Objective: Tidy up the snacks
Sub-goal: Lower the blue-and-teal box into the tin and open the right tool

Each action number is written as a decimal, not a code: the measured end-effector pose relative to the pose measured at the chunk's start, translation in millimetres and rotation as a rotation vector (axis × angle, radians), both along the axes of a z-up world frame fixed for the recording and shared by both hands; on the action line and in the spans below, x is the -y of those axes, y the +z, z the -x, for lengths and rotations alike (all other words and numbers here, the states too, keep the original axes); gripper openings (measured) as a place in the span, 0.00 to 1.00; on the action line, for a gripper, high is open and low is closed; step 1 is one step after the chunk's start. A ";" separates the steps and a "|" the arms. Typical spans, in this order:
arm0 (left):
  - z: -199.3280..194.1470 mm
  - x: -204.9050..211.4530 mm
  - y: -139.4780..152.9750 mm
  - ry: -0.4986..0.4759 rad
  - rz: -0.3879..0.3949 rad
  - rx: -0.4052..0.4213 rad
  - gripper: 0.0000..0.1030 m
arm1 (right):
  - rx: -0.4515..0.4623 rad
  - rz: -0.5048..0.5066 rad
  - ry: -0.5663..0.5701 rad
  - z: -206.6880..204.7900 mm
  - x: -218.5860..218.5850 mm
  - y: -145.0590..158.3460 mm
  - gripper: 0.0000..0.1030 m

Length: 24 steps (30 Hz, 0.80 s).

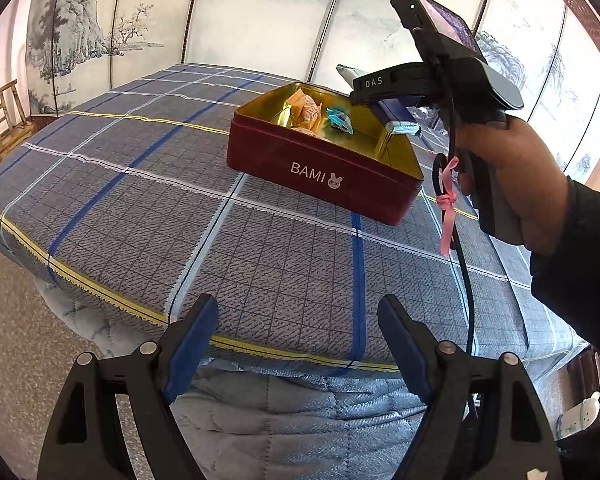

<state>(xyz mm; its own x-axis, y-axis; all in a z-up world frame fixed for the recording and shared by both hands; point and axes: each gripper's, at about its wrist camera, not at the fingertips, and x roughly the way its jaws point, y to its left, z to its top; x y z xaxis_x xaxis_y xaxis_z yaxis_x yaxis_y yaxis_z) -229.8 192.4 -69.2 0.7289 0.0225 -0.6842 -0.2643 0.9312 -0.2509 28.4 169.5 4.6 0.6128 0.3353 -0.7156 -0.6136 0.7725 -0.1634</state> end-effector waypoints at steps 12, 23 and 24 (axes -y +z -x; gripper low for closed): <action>-2.2 3.3 -1.4 -0.001 -0.027 -0.007 0.77 | -0.066 0.012 0.014 0.1 -7.1 -23.4 0.50; -1.8 4.8 -1.5 0.000 -0.038 -0.018 0.77 | -0.088 -0.033 0.032 3.1 -1.8 -25.6 0.50; -2.1 5.1 -1.6 0.001 -0.039 -0.020 0.77 | -0.079 -0.054 0.040 5.5 2.0 -21.4 0.50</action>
<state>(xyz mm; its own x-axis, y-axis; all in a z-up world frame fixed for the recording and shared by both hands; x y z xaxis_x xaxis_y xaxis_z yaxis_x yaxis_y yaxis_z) -227.7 187.3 -70.7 0.7152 0.0500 -0.6972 -0.2694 0.9401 -0.2090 22.9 167.6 -16.8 0.5404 0.3979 -0.7414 -0.6535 0.7535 -0.0720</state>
